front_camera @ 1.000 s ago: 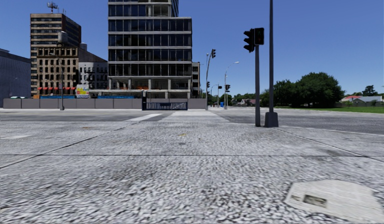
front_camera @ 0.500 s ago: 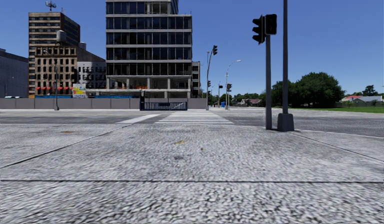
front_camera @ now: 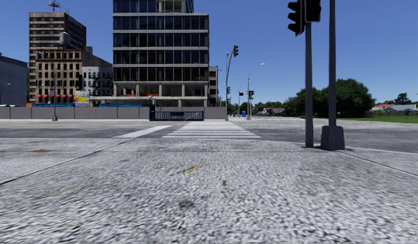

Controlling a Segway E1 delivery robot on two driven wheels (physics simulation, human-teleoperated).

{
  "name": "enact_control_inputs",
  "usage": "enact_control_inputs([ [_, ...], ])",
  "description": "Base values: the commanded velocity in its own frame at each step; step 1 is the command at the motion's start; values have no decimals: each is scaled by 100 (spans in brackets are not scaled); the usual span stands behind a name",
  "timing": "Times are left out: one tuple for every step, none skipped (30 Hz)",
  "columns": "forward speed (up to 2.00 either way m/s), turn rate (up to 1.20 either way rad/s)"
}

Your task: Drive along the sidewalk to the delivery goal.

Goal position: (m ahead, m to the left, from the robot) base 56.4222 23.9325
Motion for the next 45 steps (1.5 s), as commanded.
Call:
enact_control_inputs([
  [200,0],
  [200,0],
  [200,0],
  [200,0],
  [200,0],
  [200,0],
  [200,0],
  [200,0],
  [200,0],
  [200,0],
  [200,0],
  [200,0],
  [200,0],
  [200,0],
  [200,0],
  [200,0],
  [200,0],
  [200,0],
  [200,0],
  [200,0],
  [200,0],
  [200,0],
  [200,0],
  [200,0],
  [200,0],
  [200,0],
  [200,0],
  [200,0],
  [200,0],
  [200,0],
  [200,0],
  [200,0],
  [200,0],
  [200,0],
  [200,0],
  [200,0],
  [200,0],
  [200,0],
  [200,0],
  [200,0],
  [200,0],
  [200,0],
  [200,0],
  [200,0],
  [200,0],
])
